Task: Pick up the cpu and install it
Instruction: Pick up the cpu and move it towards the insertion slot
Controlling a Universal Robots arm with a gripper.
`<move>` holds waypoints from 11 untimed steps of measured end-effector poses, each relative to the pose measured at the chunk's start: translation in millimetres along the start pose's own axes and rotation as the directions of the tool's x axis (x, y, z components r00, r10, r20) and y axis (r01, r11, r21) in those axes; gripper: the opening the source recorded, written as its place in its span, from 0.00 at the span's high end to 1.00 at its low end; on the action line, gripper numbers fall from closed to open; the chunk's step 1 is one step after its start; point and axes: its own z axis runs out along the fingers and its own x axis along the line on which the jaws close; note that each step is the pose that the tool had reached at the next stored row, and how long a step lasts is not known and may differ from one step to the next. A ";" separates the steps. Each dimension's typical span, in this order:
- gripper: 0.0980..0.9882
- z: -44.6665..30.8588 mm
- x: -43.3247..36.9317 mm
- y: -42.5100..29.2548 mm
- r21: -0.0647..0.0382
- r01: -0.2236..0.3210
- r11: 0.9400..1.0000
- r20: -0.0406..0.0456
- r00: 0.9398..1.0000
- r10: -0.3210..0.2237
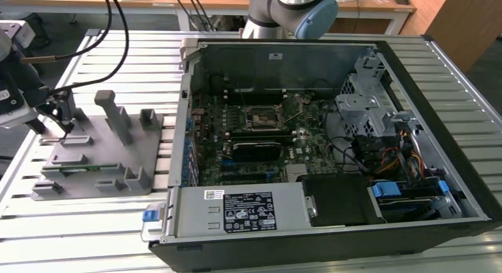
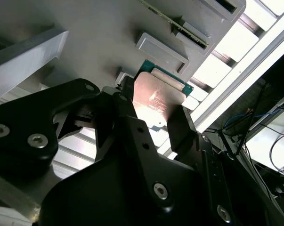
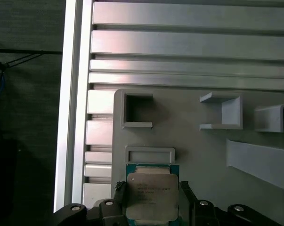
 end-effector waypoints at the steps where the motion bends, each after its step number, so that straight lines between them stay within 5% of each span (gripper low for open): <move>1: 0.52 -0.5 0.0 0.1 0.000 0.000 1.000 0.000 1.000 0.000; 11: 0.52 -4.8 0.1 0.3 0.000 0.000 1.000 0.000 1.000 0.000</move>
